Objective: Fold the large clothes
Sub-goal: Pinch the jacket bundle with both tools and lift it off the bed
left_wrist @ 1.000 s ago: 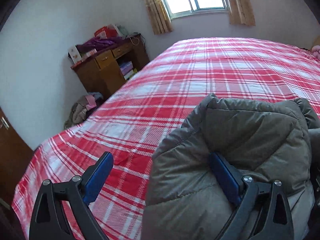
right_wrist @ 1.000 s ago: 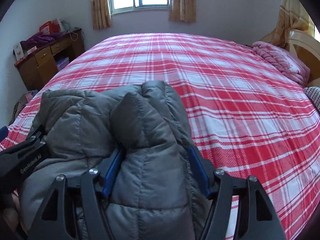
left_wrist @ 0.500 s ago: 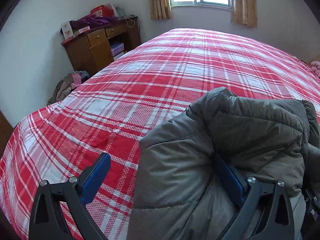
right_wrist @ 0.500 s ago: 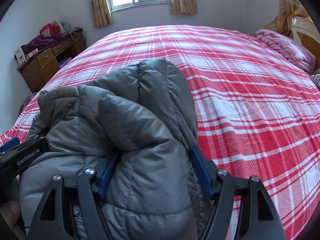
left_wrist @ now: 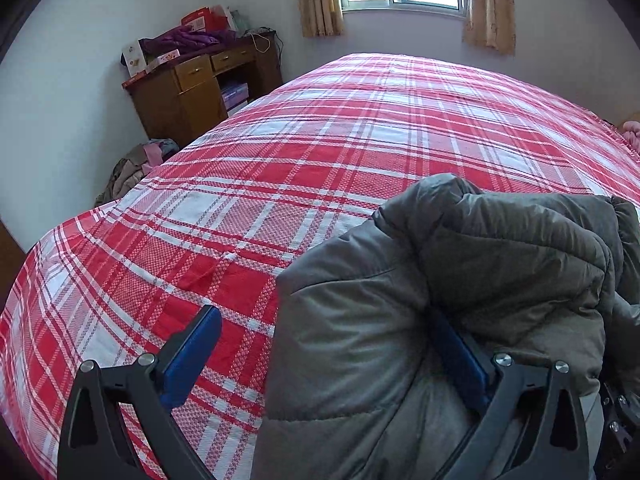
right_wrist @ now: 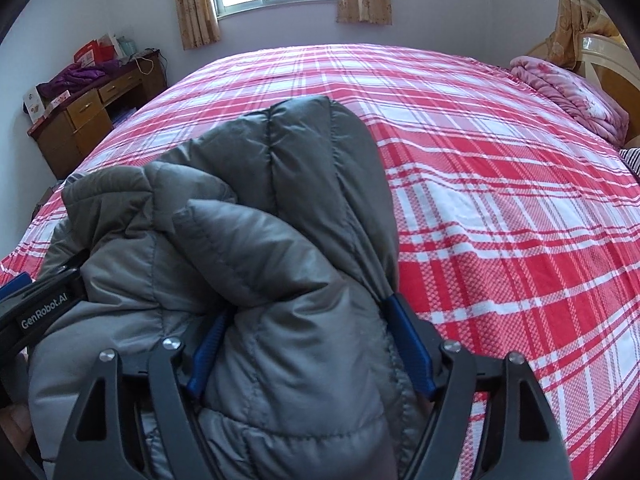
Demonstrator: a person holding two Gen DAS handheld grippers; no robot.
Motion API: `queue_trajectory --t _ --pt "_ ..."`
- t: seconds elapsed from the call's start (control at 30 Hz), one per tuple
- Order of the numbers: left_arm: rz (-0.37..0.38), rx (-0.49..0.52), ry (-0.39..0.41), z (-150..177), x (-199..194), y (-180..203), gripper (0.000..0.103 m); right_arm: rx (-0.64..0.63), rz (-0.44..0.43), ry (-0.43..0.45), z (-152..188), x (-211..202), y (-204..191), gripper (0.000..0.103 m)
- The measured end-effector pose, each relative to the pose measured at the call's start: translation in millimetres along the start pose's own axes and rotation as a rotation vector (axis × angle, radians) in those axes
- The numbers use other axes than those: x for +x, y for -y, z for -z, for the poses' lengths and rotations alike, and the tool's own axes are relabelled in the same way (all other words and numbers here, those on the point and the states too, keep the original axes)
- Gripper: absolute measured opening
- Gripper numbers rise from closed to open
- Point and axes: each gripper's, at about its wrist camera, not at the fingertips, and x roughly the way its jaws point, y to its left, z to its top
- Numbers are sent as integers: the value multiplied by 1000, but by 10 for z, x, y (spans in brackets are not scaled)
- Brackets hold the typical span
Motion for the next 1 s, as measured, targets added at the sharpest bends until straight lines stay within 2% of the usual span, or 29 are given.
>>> queue_trajectory --t 0.5,0.63,0.7,0.77,0.9,1.0 --pt "10 5 -15 5 23 -3 102 10 1 -21 -5 41 -29 81" --pt "62 -6 -52 4 10 -89 102 20 -13 -23 -2 32 -7 81" --pt "112 -17 -76 -3 -78 -203 102 27 -26 -22 4 21 17 81" --pt "143 -31 -50 34 -228 -314 102 31 -54 -35 -6 4 64 82" --pt "136 86 -20 195 -408 -300 102 76 -100 -41 47 -123 212 82" --pt "168 85 -12 309 -494 -395 102 100 -121 -32 100 -228 264 82"
